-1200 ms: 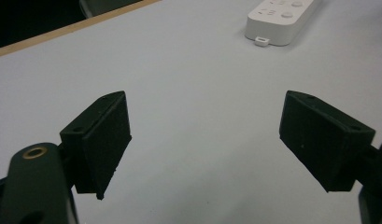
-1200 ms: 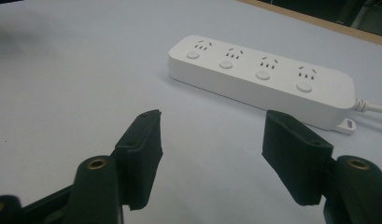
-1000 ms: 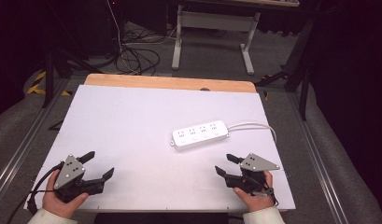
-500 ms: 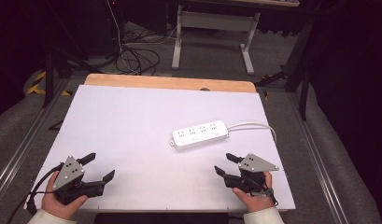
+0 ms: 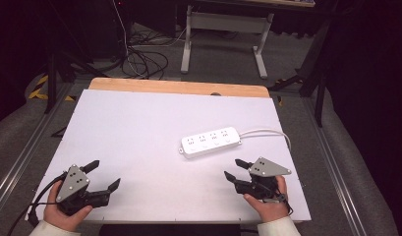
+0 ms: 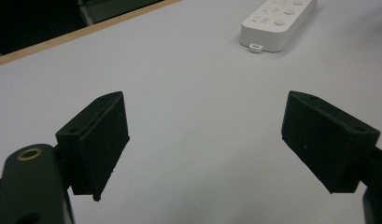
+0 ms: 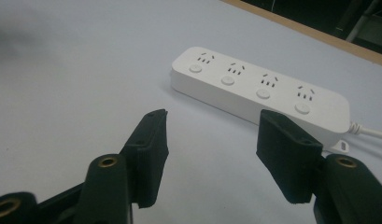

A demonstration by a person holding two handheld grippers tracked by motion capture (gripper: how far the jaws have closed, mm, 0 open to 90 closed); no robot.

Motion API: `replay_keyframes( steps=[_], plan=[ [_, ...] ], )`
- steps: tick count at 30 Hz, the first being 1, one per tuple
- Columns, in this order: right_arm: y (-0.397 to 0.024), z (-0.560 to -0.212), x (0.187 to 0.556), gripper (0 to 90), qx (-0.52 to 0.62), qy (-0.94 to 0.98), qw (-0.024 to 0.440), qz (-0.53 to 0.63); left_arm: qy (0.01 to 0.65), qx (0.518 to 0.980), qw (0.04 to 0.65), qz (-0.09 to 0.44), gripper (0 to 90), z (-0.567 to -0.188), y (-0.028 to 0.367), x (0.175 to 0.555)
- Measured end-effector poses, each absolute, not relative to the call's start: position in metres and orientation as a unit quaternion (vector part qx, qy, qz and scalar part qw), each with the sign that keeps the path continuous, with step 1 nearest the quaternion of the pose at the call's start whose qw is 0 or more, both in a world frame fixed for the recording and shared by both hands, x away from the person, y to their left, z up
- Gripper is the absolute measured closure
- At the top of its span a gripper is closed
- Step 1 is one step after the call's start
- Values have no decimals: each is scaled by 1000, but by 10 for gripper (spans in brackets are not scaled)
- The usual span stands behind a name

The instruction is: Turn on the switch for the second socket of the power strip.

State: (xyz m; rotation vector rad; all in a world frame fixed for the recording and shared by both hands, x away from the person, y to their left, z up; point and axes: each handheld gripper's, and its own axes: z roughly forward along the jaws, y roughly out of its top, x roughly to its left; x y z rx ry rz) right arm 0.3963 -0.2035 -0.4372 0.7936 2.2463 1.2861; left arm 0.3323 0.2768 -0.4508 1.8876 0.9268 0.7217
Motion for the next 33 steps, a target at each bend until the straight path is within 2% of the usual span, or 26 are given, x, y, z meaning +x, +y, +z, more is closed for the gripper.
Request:
replay_keyframes(
  steps=[14, 33],
  plan=[
    [-196, -412, 421, 476, 298, 811, 200, 462, 373, 761, 444, 291, 155, -451, 277, 332],
    [-181, -385, 451, 503, 303, 817, 205, 447, 371, 763, 445, 288, 155, -452, 277, 333]
  ],
)
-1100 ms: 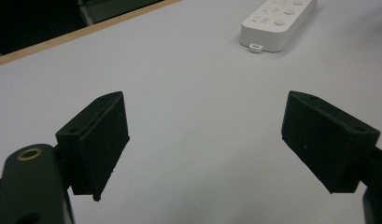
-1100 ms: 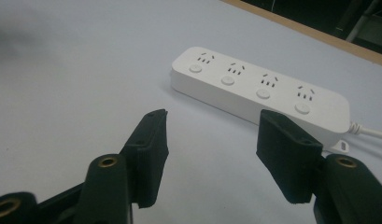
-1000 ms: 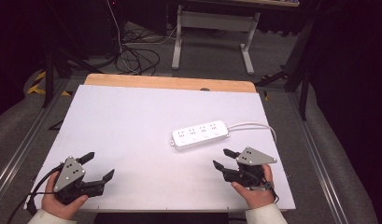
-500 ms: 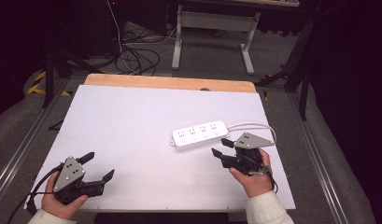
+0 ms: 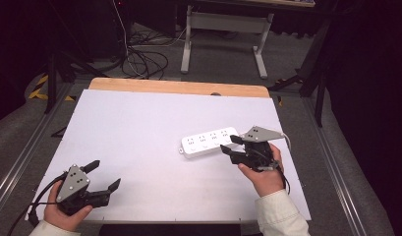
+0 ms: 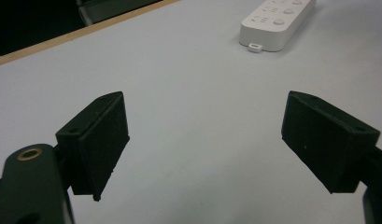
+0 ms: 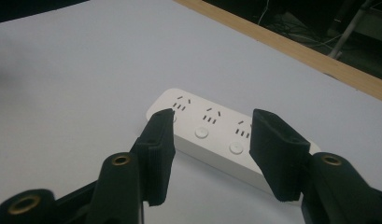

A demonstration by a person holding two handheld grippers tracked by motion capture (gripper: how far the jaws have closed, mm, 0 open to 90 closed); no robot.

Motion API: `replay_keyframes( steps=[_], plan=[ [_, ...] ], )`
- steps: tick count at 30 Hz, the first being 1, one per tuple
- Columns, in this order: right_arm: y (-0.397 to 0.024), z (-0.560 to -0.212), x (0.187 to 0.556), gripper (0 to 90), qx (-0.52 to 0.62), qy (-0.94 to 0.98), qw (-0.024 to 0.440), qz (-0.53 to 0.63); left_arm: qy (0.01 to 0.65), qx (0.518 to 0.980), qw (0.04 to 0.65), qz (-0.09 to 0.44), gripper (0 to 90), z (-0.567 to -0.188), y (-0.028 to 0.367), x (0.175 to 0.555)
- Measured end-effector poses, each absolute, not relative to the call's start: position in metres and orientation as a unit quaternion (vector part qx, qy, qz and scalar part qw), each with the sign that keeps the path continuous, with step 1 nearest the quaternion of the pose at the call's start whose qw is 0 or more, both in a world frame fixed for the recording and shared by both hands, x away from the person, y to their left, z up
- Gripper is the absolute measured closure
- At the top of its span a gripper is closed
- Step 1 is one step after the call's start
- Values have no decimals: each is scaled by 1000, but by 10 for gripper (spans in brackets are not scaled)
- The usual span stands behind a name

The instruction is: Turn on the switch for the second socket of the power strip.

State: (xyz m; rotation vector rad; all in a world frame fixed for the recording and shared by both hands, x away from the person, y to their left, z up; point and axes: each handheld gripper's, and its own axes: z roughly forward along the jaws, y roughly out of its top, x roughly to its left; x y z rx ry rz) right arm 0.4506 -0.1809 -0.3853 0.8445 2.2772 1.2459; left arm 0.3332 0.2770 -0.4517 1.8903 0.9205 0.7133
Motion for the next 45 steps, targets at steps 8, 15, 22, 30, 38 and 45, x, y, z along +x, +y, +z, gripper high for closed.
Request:
replay_keyframes(
  steps=[8, 15, 22, 30, 38, 45],
  plan=[
    [-174, -379, 462, 510, 301, 821, 210, 438, 370, 764, 444, 288, 156, -452, 277, 333],
    [-174, -380, 470, 518, 308, 821, 208, 433, 371, 764, 443, 288, 156, -452, 278, 334],
    [-175, -382, 480, 709, 313, 824, 174, 438, 370, 764, 442, 289, 155, -452, 278, 333],
    [-168, -386, 492, 900, 310, 833, 176, 423, 370, 764, 441, 290, 156, -452, 278, 334],
    [-165, -397, 508, 900, 333, 838, 169, 398, 371, 764, 441, 290, 155, -452, 278, 334],
    [-164, -406, 519, 900, 352, 839, 158, 383, 372, 764, 441, 289, 155, -452, 278, 334]
  ],
)
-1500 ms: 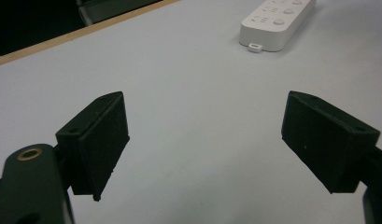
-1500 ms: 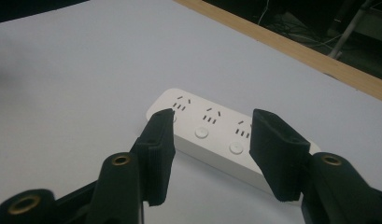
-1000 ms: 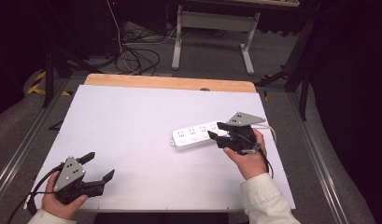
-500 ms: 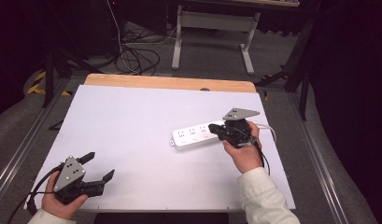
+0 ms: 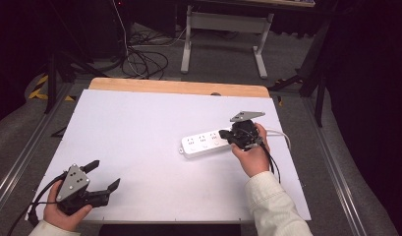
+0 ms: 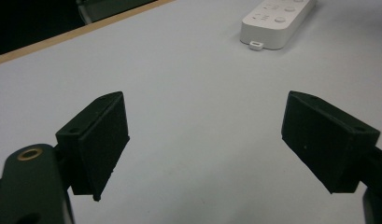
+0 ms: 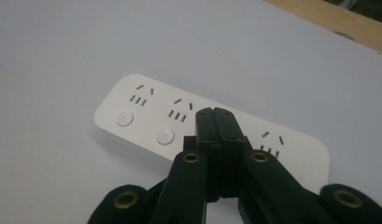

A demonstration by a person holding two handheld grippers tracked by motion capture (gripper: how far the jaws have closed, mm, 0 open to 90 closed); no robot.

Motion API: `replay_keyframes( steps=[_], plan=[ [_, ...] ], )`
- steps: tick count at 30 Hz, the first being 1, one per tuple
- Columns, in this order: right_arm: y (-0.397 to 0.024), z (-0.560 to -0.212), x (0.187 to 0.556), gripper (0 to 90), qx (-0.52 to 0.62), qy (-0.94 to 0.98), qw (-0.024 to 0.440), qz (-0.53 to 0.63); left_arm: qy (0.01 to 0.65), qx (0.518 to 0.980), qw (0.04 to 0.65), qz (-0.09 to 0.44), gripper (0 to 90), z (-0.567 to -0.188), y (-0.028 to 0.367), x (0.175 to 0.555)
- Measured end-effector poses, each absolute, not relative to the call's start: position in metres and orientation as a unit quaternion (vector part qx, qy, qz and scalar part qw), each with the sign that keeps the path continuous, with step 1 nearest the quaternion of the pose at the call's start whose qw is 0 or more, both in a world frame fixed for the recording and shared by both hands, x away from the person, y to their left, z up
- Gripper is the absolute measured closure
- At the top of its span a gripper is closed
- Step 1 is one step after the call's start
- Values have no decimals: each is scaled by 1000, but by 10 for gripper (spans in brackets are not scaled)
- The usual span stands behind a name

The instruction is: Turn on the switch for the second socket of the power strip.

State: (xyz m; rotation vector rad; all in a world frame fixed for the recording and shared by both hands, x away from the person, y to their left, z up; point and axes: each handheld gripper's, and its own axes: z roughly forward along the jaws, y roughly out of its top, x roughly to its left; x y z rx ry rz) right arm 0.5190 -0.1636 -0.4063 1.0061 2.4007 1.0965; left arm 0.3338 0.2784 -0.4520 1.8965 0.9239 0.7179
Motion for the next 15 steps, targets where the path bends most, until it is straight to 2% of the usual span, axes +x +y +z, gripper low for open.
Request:
replay_keyframes(
  steps=[15],
  plan=[
    [-152, -426, 535, 900, 362, 852, 151, 346, 372, 764, 441, 289, 156, -452, 279, 334]
  ],
)
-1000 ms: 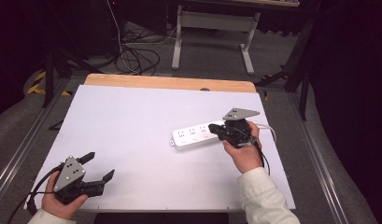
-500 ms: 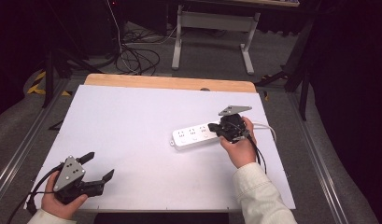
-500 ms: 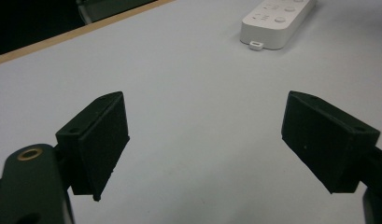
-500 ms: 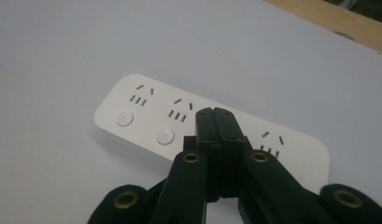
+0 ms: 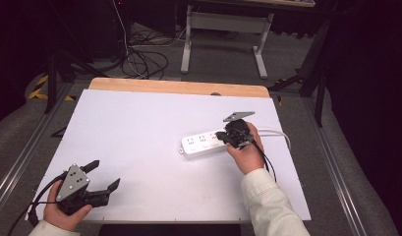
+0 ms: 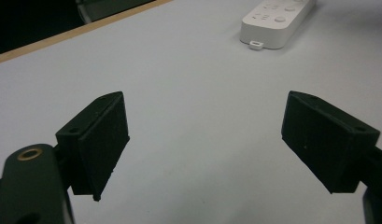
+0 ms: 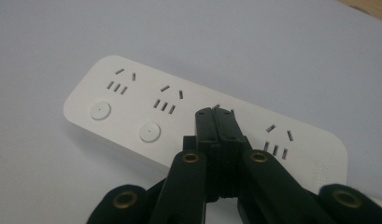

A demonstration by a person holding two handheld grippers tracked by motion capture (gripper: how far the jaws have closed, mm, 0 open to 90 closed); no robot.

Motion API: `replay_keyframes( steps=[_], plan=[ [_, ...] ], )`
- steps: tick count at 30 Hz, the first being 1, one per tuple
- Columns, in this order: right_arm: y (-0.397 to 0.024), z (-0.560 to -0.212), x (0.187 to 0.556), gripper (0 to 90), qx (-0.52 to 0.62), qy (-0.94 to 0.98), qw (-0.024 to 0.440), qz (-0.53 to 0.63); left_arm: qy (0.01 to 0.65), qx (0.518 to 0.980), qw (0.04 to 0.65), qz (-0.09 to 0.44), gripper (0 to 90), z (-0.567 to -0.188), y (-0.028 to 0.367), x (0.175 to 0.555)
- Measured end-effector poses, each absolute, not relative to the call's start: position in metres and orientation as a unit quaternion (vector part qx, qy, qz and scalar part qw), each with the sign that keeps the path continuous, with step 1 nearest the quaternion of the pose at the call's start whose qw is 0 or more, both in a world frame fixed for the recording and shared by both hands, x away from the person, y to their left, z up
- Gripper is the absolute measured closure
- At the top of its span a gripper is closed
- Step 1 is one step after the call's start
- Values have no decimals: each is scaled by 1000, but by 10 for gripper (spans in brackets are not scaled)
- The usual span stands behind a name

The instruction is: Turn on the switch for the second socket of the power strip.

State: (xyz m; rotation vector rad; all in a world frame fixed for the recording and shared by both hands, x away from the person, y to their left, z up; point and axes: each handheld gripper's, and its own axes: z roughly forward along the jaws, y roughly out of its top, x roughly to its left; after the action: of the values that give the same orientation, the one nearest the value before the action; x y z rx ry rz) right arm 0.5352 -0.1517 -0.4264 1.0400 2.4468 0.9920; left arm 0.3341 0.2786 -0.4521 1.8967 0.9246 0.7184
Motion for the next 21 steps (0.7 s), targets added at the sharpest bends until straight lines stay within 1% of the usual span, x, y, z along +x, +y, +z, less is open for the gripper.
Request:
replay_keyframes(
  steps=[21],
  plan=[
    [-143, -441, 540, 900, 365, 865, 143, 314, 376, 765, 435, 289, 156, -453, 279, 335]
  ],
)
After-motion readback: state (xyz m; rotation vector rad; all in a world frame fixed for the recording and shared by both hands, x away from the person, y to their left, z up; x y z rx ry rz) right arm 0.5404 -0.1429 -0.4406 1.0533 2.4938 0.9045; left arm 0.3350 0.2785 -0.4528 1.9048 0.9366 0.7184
